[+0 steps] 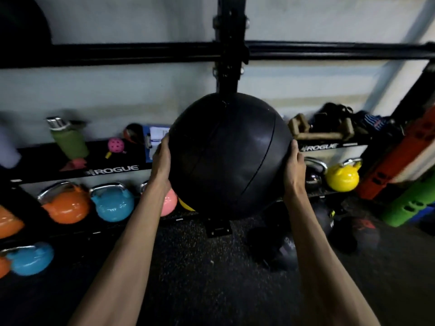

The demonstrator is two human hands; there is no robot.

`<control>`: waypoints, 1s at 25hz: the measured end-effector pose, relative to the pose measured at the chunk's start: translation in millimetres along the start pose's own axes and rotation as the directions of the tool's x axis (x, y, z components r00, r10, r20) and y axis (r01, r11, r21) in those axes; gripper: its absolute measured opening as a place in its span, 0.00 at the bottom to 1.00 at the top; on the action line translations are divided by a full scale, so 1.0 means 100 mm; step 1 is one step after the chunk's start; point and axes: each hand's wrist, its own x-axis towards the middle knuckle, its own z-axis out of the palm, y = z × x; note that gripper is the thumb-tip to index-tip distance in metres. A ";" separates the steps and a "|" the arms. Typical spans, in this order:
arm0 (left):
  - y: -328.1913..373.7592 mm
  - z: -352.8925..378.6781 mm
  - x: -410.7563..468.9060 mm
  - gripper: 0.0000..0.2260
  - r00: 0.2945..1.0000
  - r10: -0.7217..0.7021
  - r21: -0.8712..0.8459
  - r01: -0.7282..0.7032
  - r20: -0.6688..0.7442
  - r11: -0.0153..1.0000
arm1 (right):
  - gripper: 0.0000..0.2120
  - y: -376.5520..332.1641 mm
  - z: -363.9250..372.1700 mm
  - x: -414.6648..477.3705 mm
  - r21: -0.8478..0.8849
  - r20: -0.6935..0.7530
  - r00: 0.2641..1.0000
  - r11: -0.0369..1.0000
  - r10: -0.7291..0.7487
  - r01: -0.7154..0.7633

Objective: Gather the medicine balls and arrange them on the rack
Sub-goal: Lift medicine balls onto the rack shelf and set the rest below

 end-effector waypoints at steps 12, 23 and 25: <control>1.47 -0.35 -0.44 0.31 0.932 0.329 -0.099 -0.346 -0.156 0.933 | 0.33 -1.63 0.81 0.19 0.260 0.286 0.883 0.917 -0.373 0.303; 3.19 -0.72 0.41 0.22 0.736 0.652 -0.015 -0.665 -0.183 0.746 | 0.33 -2.72 2.22 0.41 0.512 0.242 0.719 0.715 -0.651 0.476; 3.41 -0.78 0.62 0.24 0.698 0.703 0.017 -0.708 -0.136 0.706 | 0.31 -2.82 2.41 0.46 0.538 0.225 0.673 0.666 -0.705 0.517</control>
